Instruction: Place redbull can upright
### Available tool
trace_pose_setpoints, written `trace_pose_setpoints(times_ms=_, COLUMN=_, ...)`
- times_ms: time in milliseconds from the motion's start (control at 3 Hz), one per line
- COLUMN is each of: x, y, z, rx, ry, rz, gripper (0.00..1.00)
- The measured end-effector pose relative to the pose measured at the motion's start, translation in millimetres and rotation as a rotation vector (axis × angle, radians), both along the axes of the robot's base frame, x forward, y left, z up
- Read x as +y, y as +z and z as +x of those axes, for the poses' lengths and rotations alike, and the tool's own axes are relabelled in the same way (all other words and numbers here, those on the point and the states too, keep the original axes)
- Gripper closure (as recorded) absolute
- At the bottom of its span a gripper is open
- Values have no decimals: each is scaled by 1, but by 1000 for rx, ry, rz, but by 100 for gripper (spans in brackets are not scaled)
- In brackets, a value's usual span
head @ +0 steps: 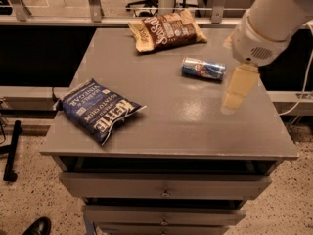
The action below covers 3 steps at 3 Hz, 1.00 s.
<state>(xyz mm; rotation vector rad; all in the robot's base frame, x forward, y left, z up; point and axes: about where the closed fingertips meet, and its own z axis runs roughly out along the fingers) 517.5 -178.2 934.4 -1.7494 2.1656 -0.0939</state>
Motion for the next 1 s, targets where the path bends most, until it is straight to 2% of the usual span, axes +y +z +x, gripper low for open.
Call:
trace_pose_setpoints(times_ms=667, x=46, y=-21, z=105, rx=-38, ry=26, rz=11, gripper=0)
trace_pose_setpoints(times_ms=1000, x=62, y=-32, z=144, rx=-28, ry=31, rz=-3, gripper=0)
